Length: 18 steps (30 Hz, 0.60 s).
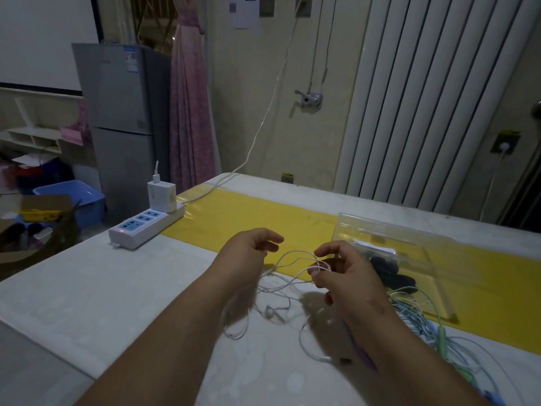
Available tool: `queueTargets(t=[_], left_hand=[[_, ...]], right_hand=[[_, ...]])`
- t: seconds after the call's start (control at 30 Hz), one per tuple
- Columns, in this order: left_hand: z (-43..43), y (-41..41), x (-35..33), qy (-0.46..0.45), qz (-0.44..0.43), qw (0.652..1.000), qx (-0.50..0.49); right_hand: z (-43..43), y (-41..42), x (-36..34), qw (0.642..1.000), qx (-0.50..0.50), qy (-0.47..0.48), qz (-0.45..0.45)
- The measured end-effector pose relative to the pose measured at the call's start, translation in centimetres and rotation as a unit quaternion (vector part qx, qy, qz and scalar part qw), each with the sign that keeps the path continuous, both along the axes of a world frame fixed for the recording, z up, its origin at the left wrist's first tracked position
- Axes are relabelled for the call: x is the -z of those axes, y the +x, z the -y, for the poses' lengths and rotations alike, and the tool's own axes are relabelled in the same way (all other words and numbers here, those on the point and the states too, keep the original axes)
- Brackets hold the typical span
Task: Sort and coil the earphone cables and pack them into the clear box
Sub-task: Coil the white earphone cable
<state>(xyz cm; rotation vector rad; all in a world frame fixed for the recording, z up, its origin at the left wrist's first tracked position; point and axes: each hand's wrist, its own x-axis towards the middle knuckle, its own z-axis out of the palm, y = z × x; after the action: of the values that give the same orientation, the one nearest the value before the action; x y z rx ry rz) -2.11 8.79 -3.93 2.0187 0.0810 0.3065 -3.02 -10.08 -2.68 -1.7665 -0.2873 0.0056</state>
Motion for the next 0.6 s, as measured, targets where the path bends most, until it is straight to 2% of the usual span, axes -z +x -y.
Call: queueTargets(t=[0.17,0.5,0.6], left_hand=[[-0.25,0.14,0.51,0.051,-0.053,0.997,0.001],[-0.14,0.04,0.56,0.198,-0.052,0.979,0.018],[-0.24,-0.09,0.47,0.186,-0.041,0.982,-0.013]], right_hand=[[-0.1,0.11,0.21,1.0,-0.012,-0.006,0.014],[-0.15,0.73,0.77,0.999,0.008,-0.009,0.033],[-0.15,0.8,0.85,0.999,0.016,-0.003,0.032]])
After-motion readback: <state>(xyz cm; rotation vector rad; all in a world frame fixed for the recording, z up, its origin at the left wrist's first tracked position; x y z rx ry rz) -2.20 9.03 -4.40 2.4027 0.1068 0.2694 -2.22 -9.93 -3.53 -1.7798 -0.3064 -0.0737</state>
